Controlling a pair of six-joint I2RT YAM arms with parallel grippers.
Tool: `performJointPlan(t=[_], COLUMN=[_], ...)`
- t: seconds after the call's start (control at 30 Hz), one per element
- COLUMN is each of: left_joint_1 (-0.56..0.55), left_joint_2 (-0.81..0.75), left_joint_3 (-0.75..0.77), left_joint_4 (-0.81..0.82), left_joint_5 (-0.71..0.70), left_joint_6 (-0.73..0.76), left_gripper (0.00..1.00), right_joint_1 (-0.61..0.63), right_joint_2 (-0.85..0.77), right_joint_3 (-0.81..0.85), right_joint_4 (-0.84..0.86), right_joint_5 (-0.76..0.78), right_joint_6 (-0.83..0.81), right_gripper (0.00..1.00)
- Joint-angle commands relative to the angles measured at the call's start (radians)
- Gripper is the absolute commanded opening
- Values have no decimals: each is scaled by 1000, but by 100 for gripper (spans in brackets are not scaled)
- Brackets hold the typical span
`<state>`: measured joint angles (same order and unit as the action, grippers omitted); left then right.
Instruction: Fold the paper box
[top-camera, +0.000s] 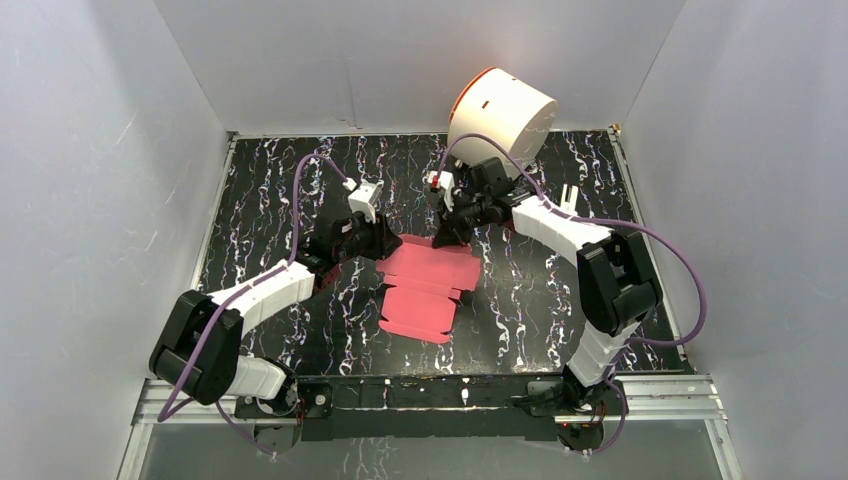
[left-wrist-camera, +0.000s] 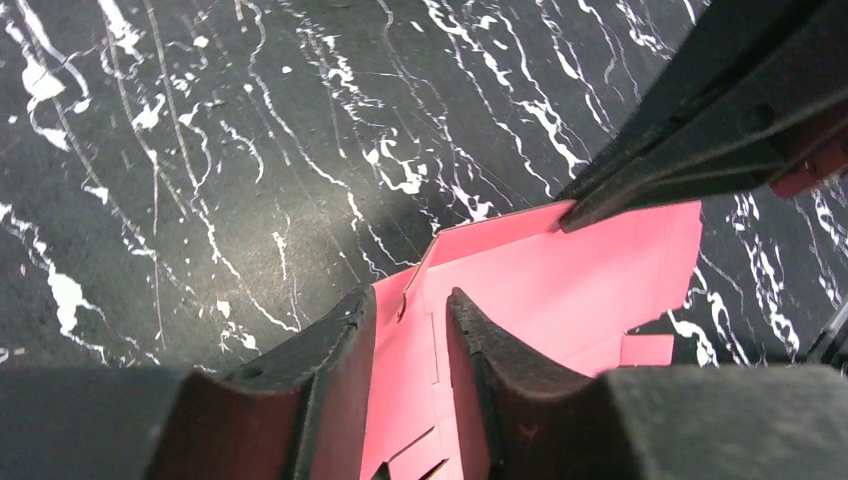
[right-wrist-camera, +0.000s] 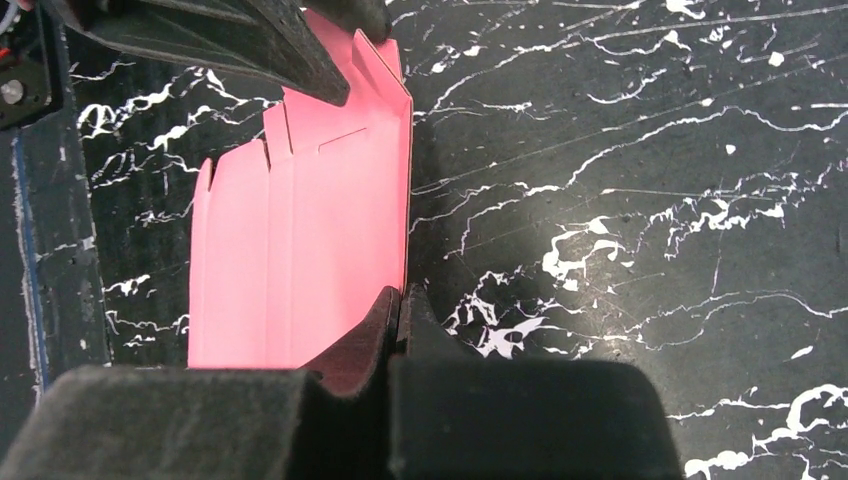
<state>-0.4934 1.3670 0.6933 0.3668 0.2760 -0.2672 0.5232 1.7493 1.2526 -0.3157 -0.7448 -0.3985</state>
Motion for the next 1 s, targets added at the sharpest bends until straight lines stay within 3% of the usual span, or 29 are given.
performJointPlan(t=[0.0,0.2,0.33,0.47,0.7,0.97], left_joint_1=[-6,-7,-9,-28,-38,-47], left_joint_2=[-23,-104,-189,-198,-196,-213], left_joint_3=[25,-11,-68,-126,-228,-277], left_joint_4=[-41,-137,-153,-126,-87,-91], left_joint_5=[-115,-171,-125,-29,-2,43], left_joint_6=[-98,-299,-414,-484,-544,-567], left_gripper=[34,41,41,39,38,38], right_joint_1=[2,36,101,180,307,321], right_joint_2=[-19,-84,-129,-158,-134,-143], right_joint_3=[-35,-189,-283,-370,-470,-468], right_joint_4=[72,249,367,483,629,662], right_joint_5=[59,226,358,510,792,819], right_joint_6=[17,31,-3,-45,-128,-128], right_gripper=[0,0,0,0,0,0])
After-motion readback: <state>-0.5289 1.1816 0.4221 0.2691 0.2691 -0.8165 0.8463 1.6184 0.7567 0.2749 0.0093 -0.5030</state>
